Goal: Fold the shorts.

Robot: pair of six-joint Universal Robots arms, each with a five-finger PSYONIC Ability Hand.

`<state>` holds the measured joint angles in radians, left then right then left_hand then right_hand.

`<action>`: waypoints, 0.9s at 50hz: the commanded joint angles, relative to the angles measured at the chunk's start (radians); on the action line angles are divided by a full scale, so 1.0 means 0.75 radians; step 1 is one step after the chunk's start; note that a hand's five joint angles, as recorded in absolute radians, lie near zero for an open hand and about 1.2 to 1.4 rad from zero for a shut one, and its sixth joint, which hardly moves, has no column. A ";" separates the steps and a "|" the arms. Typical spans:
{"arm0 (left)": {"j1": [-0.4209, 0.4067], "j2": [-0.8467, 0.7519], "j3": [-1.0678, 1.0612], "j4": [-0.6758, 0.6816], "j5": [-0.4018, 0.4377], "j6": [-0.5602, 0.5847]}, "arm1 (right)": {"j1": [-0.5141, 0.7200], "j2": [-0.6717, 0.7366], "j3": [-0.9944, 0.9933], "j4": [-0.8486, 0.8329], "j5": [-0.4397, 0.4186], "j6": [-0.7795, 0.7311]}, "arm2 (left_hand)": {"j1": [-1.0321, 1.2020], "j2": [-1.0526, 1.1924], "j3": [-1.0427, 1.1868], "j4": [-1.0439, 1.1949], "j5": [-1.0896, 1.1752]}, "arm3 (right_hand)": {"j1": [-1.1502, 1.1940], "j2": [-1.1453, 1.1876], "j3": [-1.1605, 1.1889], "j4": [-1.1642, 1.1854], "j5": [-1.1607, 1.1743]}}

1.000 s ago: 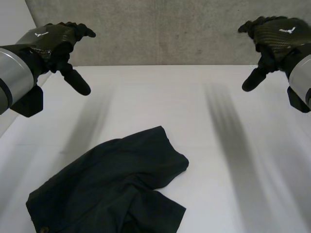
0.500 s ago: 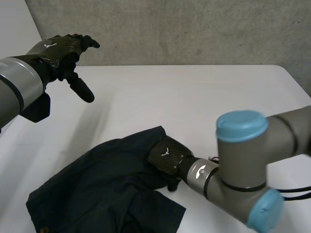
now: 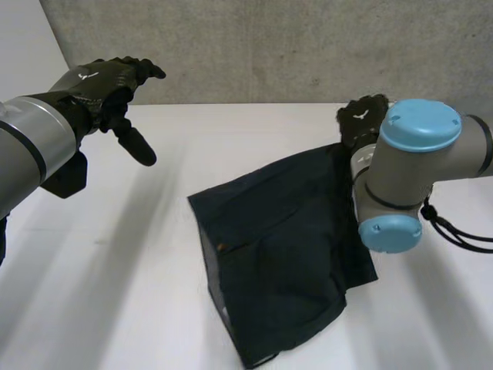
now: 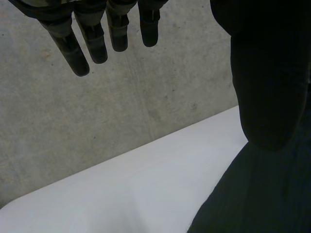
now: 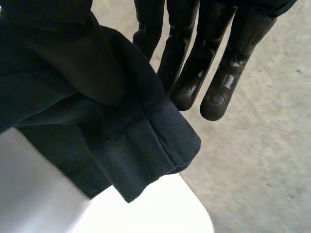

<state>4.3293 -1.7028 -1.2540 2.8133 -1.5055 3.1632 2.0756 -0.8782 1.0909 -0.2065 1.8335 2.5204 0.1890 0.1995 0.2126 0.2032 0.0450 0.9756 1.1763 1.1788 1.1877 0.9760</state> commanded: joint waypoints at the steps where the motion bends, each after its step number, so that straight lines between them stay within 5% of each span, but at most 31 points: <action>1: -0.023 -0.004 -0.034 0.000 0.001 0.002 | -0.057 0.026 -0.031 0.012 0.094 -0.064 | 0.001 -0.013 -0.030 -0.018 -0.039 | -0.409 -0.677 -0.680 -0.692 -0.643; 2: -0.033 -0.006 -0.040 0.000 -0.001 0.002 | -0.070 0.009 -0.011 0.016 0.094 -0.055 | 0.013 -0.001 -0.018 -0.006 -0.028 | -1.032 -1.300 -1.303 -1.315 -1.266; 3: -0.062 -0.008 -0.060 -0.002 -0.003 0.002 | -0.074 0.001 0.004 0.018 0.092 -0.049 | 0.021 0.007 -0.011 0.002 -0.020 | -1.068 -1.336 -1.339 -1.351 -1.301; 8: -0.174 -0.026 -0.156 0.024 0.001 0.000 | -0.076 -0.130 0.151 0.073 0.041 -0.012 | 0.021 0.007 -0.011 0.002 -0.020 | -1.068 -1.336 -1.339 -1.351 -1.301; 16: -0.209 -0.041 -0.220 0.215 -0.077 0.002 | -0.076 -0.502 0.496 0.422 -0.492 0.002 | 0.021 0.007 -0.011 0.002 -0.020 | -1.068 -1.336 -1.339 -1.351 -1.301; 24: -0.209 -0.088 -0.216 0.237 -0.103 0.000 | -0.051 -0.657 0.742 0.660 -0.812 0.094 | 0.021 0.007 -0.011 0.002 -0.020 | -1.011 -1.279 -1.282 -1.294 -1.245; 33: -0.201 -0.123 -0.228 0.239 -0.165 -0.002 | 0.104 -0.668 0.965 0.478 -0.870 0.110 | 0.013 -0.001 -0.018 -0.006 -0.028 | -1.004 -1.271 -1.274 -1.286 -1.237; 45: -0.168 -0.106 -0.312 0.247 -0.224 -0.002 | 0.221 -0.447 1.041 0.161 -0.829 0.112 | 0.005 -0.009 -0.026 -0.014 -0.035 | -0.917 -1.185 -1.188 -1.200 -1.151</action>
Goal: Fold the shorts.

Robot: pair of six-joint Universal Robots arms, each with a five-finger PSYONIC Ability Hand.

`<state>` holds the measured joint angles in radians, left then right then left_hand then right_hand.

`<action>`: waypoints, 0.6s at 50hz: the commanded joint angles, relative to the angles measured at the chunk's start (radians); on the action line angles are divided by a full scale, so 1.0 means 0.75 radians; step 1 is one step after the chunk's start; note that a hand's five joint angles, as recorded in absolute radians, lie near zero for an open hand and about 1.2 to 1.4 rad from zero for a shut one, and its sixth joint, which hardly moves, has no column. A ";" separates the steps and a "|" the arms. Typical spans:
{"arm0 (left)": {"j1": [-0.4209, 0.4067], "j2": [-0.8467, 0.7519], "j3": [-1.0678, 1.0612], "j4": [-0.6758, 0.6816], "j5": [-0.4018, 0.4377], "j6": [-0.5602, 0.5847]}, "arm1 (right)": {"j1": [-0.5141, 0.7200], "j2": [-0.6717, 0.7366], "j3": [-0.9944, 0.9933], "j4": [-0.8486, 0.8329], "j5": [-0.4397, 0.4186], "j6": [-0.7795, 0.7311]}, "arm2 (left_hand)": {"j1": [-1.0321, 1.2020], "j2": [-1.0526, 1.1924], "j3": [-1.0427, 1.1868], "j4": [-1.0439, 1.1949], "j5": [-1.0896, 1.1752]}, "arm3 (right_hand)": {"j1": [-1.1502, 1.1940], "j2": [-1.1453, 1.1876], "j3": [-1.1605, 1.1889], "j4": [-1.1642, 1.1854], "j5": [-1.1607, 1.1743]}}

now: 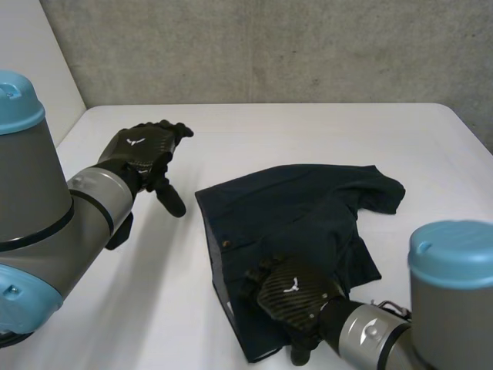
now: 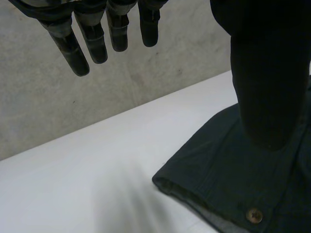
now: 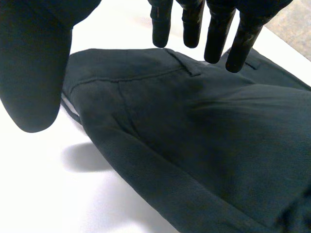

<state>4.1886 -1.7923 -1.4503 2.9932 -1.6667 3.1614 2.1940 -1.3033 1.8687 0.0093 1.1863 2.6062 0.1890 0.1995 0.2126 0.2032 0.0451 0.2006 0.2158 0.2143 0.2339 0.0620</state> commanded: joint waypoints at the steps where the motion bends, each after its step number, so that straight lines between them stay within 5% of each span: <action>1: 0.019 0.017 -0.058 0.012 -0.009 0.000 | 0.067 0.136 0.000 -0.135 0.038 -0.002 | 0.001 -0.013 -0.030 -0.018 -0.039 | 0.124 0.103 0.105 0.079 0.076; 4: 0.023 0.040 -0.095 0.034 -0.009 0.000 | 0.079 0.177 -0.011 -0.176 0.059 0.000 | 0.001 -0.013 -0.030 -0.018 -0.039 | 0.244 0.224 0.226 0.200 0.197; 14: 0.079 0.111 -0.181 0.071 -0.009 0.000 | 0.167 0.230 -0.084 -0.350 0.073 0.065 | -0.002 -0.017 -0.034 -0.021 -0.043 | 1.593 1.573 1.575 1.549 1.545; 25: 0.219 0.252 -0.245 0.079 -0.003 -0.002 | 0.247 0.284 -0.450 -0.311 0.130 0.100 | -0.010 -0.024 -0.042 -0.029 -0.051 | 1.594 1.574 1.576 1.550 1.546; 30: 0.314 0.365 -0.236 0.083 -0.001 -0.002 | 0.253 0.241 -0.746 -0.311 0.226 0.296 | -0.006 -0.020 -0.038 -0.025 -0.047 | 1.594 1.574 1.576 1.550 1.546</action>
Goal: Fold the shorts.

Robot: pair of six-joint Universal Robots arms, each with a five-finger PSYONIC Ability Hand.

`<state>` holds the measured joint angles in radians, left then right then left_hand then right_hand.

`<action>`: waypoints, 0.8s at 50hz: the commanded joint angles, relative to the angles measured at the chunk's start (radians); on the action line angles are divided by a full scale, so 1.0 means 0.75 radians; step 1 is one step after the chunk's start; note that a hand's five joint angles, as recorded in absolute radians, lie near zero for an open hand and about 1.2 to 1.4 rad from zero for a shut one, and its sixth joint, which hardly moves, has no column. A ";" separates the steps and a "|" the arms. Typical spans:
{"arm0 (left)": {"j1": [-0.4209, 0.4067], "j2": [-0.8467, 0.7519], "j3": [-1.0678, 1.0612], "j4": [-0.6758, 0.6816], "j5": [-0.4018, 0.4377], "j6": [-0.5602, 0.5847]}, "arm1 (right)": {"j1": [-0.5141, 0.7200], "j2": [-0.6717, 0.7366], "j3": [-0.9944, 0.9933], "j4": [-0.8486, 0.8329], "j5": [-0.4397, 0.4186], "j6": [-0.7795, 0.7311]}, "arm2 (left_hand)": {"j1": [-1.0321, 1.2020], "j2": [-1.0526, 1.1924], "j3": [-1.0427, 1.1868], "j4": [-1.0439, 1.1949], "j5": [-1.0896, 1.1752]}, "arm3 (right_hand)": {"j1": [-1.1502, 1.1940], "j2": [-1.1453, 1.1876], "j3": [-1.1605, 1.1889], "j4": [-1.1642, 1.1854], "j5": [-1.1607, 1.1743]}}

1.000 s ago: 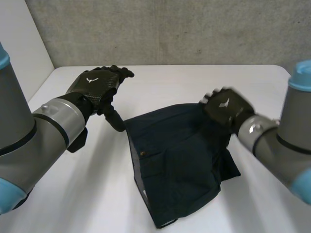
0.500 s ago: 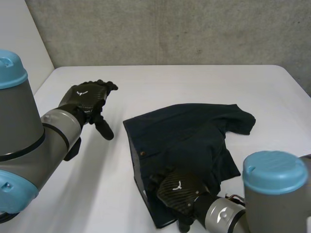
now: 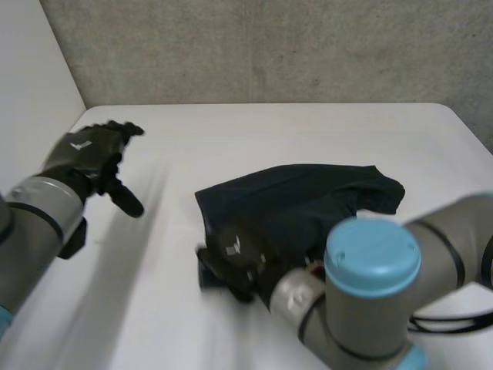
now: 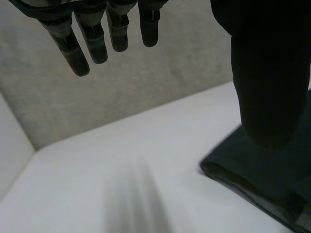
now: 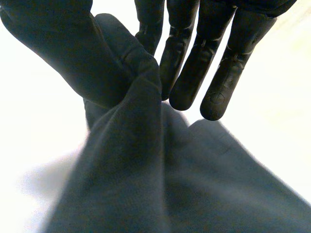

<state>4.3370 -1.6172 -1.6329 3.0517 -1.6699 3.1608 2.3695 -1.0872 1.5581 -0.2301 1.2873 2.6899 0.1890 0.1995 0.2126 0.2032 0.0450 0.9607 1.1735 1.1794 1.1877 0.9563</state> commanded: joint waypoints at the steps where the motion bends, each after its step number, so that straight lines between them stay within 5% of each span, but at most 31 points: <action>1: 0.132 0.150 0.011 0.007 0.003 -0.001 | 0.019 -0.050 -0.438 0.000 0.128 0.254 | -0.006 -0.020 -0.038 -0.025 -0.047 | 0.581 0.297 0.289 0.278 0.354; 8: 0.278 0.281 0.036 0.007 0.007 -0.011 | 0.007 -0.074 -0.827 -0.029 0.255 0.491 | -0.006 -0.020 -0.038 -0.025 -0.047 | 0.581 0.297 0.289 0.278 0.354; 14: 0.304 0.307 0.028 0.005 0.052 -0.013 | -0.073 -0.117 -0.889 -0.114 0.412 0.674 | -0.006 -0.020 -0.038 -0.025 -0.047 | 0.581 0.297 0.289 0.278 0.354; 24: 0.282 0.295 -0.021 0.007 0.105 -0.011 | -0.246 -0.140 -0.640 -0.100 0.738 0.490 | -0.002 -0.017 -0.034 -0.021 -0.043 | 0.581 0.297 0.289 0.278 0.354; 30: 0.137 0.199 -0.069 0.007 0.118 -0.003 | -0.426 -0.109 -0.277 -0.092 0.765 0.441 | 0.005 -0.009 -0.026 -0.014 -0.035 | 0.581 0.297 0.289 0.278 0.354; 35: -0.047 0.087 -0.081 0.005 0.106 0.003 | -0.488 -0.078 -0.094 -0.076 0.752 0.463 | 0.013 -0.001 -0.018 -0.006 -0.028 | -0.848 -1.132 -1.140 -1.151 -1.075; 40: -0.180 -0.024 -0.046 0.003 0.099 0.001 | -0.519 -0.090 -0.036 0.081 0.636 0.453 | 0.021 0.007 -0.011 0.002 -0.020 | -1.048 -1.332 -1.340 -1.351 -1.275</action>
<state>4.3329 -1.5369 -1.6907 3.0559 -1.5862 3.1618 2.0106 -1.1535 1.4557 -0.2776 1.8518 3.0256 0.1890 0.1995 0.2126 0.2032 0.0451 0.3148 0.3939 0.4215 0.4239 0.2601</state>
